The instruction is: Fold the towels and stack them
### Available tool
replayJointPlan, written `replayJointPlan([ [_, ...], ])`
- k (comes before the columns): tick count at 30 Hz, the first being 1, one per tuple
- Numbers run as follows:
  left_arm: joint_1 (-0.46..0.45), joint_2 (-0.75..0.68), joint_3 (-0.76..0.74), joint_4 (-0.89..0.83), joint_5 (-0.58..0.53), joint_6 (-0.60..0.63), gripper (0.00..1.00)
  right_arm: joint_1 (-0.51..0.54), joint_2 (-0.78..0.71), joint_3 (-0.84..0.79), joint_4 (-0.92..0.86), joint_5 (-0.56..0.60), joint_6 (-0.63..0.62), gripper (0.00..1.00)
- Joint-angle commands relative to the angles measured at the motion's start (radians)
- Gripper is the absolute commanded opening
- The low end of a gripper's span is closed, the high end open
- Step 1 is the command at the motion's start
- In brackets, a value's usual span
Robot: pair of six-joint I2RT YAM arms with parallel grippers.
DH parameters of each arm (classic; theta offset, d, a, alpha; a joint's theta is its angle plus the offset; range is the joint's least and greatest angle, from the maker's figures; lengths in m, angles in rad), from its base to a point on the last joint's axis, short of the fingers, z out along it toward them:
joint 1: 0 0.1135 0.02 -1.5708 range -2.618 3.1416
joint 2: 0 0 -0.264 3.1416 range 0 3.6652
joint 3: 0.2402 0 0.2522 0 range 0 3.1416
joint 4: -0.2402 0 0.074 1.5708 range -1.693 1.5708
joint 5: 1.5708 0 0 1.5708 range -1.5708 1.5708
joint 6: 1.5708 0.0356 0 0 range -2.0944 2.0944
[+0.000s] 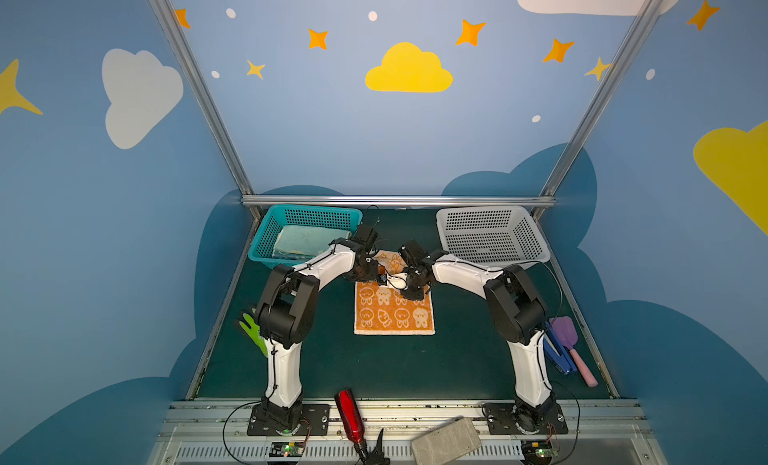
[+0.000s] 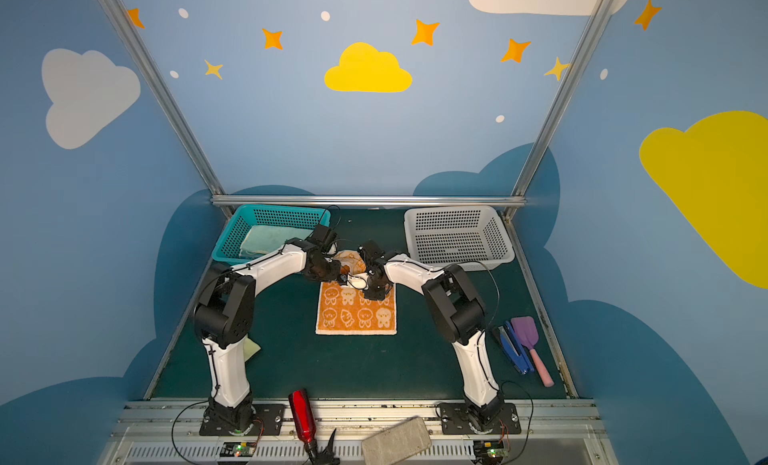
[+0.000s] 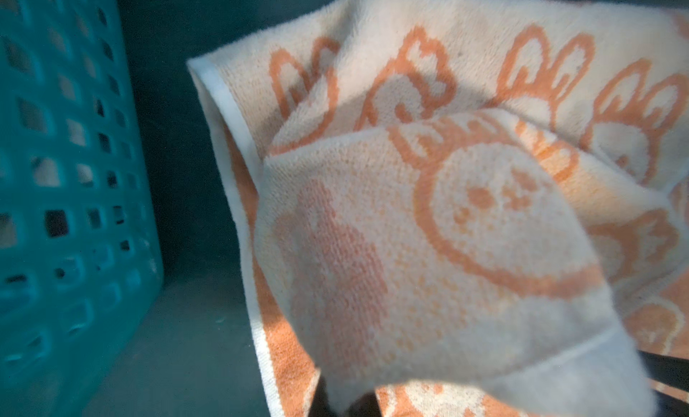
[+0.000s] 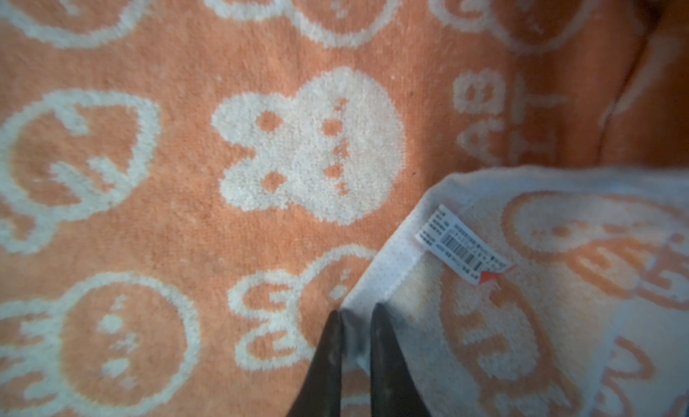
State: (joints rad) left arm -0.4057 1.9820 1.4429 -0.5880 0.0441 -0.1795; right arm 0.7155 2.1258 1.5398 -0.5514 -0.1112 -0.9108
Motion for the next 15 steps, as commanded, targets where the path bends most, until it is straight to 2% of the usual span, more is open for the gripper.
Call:
replayJointPlan([
  [1, 0.005, 0.011, 0.023, -0.015, 0.007, 0.005, 0.04, 0.003, 0.034, 0.025, -0.055, 0.016, -0.016, 0.01],
  [5, 0.005, 0.011, 0.024, -0.016, 0.008, 0.005, 0.04, 0.004, 0.031, 0.03, -0.053, 0.019, -0.02, 0.0],
  [9, 0.006, 0.011, 0.036, -0.021, 0.006, 0.008, 0.04, -0.012, 0.003, 0.038, -0.006, 0.018, 0.032, 0.0],
  [15, 0.006, -0.01, 0.091, -0.062, 0.002, 0.028, 0.04, -0.071, -0.088, 0.009, 0.079, -0.05, 0.098, 0.0],
])
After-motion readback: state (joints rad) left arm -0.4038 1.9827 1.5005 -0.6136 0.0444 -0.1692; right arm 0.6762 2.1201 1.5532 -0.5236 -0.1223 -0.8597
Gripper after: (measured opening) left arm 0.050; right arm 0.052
